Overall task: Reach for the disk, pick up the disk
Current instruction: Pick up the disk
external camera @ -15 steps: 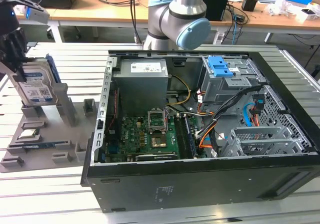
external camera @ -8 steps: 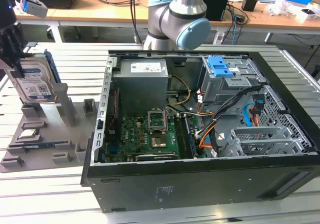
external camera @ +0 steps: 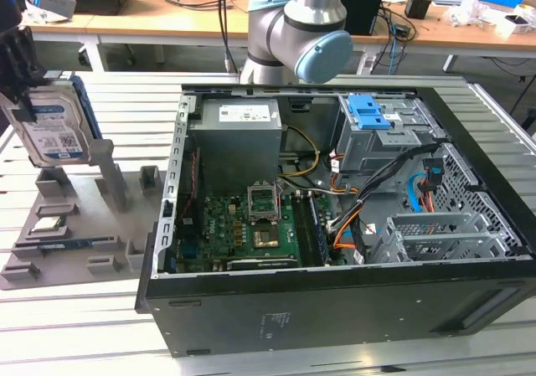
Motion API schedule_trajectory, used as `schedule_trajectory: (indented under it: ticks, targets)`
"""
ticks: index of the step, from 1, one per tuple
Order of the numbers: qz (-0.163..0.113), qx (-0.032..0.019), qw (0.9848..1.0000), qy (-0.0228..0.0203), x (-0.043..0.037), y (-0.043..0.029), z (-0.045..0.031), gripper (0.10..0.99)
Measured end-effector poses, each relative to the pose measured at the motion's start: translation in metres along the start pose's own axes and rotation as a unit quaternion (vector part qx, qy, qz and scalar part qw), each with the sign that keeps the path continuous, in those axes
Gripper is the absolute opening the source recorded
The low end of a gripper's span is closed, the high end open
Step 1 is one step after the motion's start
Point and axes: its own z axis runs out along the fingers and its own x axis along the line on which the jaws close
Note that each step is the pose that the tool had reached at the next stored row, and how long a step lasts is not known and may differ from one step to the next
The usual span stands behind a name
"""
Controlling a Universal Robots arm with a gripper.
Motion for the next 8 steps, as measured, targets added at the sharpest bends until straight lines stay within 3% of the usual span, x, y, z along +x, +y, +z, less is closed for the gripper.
schedule_trajectory:
  ticks: [2, 8]
  targets:
    - [0.000, 0.0000, 1.0000, 0.0000, -0.0003, 0.0002, -0.0054, 0.365]
    - [0.000, 0.0000, 1.0000, 0.0000, -0.0018, 0.0013, -0.0367, 0.365]
